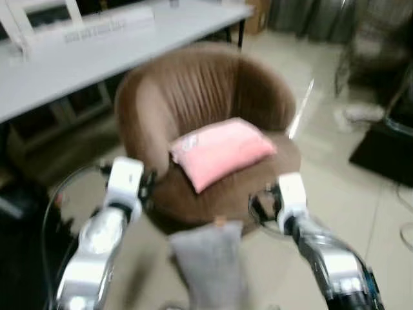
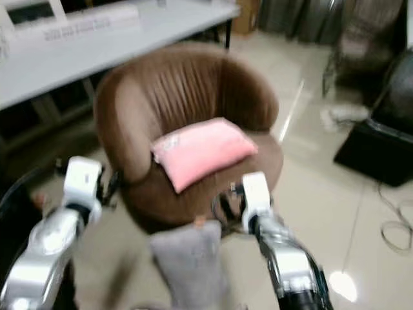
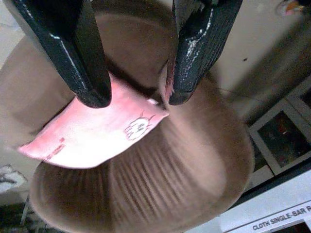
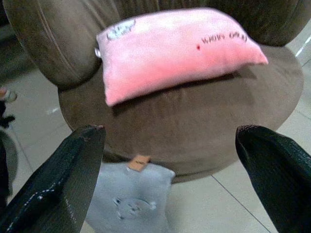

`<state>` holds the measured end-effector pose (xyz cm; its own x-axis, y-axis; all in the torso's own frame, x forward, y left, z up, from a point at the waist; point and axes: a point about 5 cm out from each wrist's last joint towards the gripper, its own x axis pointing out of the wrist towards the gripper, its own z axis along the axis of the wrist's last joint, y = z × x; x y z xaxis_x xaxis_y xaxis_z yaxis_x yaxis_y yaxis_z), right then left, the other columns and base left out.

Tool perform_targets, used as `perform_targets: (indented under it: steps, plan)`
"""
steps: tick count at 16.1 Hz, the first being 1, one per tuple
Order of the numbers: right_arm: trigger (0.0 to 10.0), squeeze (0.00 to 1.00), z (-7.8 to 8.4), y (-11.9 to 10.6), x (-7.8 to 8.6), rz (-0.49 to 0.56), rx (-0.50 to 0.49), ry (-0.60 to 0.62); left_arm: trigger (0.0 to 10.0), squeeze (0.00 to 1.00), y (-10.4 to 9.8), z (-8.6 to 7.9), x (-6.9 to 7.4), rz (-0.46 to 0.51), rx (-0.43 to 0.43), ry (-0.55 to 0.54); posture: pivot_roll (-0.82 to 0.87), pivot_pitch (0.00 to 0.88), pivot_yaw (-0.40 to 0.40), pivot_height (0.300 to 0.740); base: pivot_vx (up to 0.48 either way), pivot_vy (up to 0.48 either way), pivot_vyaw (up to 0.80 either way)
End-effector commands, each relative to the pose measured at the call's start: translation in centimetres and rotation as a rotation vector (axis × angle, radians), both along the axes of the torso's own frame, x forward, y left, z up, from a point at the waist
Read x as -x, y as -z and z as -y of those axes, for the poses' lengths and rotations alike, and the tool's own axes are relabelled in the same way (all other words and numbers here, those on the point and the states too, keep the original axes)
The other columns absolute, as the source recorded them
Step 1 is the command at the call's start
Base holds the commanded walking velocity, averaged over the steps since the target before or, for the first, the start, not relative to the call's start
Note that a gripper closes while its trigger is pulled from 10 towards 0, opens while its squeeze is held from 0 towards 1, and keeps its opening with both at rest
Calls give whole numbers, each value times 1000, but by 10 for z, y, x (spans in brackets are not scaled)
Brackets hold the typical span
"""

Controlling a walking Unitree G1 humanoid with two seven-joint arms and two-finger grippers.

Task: Move the pillow to the sofa from floor

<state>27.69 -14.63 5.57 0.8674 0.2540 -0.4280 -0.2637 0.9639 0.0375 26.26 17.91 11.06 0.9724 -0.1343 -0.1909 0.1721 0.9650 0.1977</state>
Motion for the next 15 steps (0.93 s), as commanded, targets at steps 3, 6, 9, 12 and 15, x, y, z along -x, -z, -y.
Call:
perform_targets:
  steps: [3, 6, 9, 12, 15]
  plan:
    - [10000, 0, -4, -5, -2, 20, -12, -5, 10000, 0, -3, -4, -2, 5, -16, -7, 92, 0, 8, 740, 0, 480, -779]
    - [10000, 0, -4, -5, -2, 20, -13, -3, 10000, 0, -2, -4, -2, 3, -19, -5, 92, 0, 9, 740, 0, 480, -781]
    - [10000, 0, -4, -5, -2, 21, -14, -4, 10000, 0, -3, -4, -2, 9, -30, 2, 94, 0, 9, 740, 0, 320, -719]
    - [10000, 0, -5, -5, -3, 23, -10, -10, 10000, 0, -3, 0, -1, 13, -63, 26, 94, 0, 9, 740, 0, -445, 0]
    - [10000, 0, -5, -5, -3, 24, -6, -16, 10000, 0, -3, 1, -2, 20, -42, 20, 95, 0, 8, 740, 0, -320, 0]
